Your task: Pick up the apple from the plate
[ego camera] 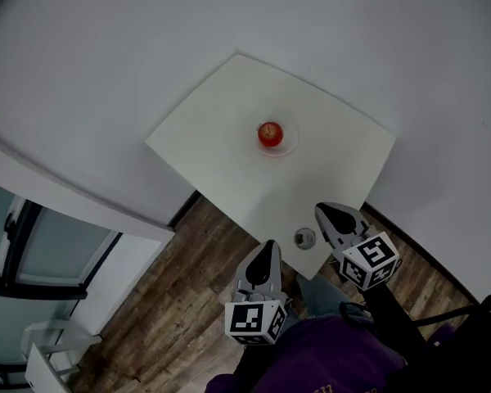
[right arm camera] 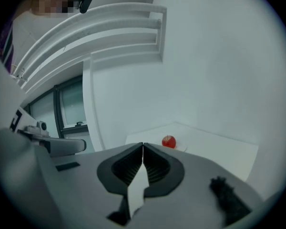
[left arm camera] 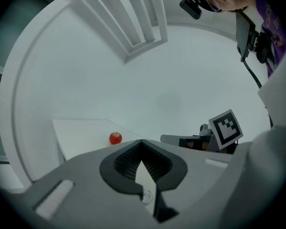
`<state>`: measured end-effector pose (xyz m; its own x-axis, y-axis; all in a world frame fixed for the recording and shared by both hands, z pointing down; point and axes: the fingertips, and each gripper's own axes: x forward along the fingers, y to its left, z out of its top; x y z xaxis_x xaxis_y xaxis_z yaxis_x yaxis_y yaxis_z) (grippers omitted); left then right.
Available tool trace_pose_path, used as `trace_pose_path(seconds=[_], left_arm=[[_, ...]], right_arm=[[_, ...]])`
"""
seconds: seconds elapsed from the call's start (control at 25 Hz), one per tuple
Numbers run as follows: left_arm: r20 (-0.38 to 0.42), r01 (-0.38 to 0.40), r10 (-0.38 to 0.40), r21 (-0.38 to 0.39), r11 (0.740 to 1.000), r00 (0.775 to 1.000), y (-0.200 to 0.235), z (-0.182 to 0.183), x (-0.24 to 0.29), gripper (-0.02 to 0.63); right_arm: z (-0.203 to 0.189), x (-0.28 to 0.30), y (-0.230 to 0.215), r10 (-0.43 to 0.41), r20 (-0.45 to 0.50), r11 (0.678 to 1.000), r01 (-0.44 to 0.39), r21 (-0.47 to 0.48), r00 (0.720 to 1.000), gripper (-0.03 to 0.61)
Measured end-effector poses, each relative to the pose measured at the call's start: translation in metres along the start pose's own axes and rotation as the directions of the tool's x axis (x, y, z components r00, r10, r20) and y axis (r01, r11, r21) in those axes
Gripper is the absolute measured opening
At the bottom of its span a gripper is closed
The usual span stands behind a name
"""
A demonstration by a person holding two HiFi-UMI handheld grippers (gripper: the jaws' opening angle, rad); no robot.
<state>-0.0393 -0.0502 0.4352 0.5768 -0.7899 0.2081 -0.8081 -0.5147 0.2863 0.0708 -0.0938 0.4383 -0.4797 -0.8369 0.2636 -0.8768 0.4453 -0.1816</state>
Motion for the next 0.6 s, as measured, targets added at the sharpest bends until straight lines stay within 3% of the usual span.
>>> trace_pose_path(seconds=[0.24, 0.48, 0.6], left_arm=[[-0.011, -0.053, 0.053, 0.004, 0.999, 0.999, 0.002, 0.016, 0.048, 0.006], [0.005, -0.137, 0.137, -0.034, 0.990, 0.991, 0.014, 0.020, 0.084, 0.006], [0.017, -0.183, 0.184, -0.057, 0.982, 0.983, 0.021, 0.022, 0.093, 0.006]], right_arm=[[0.022, 0.044, -0.042, 0.050, -0.026, 0.999, -0.051, -0.011, 0.998, 0.011], [0.025, 0.096, -0.070, 0.160, -0.081, 0.986, -0.163, -0.033, 0.984, 0.012], [0.023, 0.120, -0.075, 0.214, -0.110, 0.975, -0.219, -0.033, 0.971, 0.053]])
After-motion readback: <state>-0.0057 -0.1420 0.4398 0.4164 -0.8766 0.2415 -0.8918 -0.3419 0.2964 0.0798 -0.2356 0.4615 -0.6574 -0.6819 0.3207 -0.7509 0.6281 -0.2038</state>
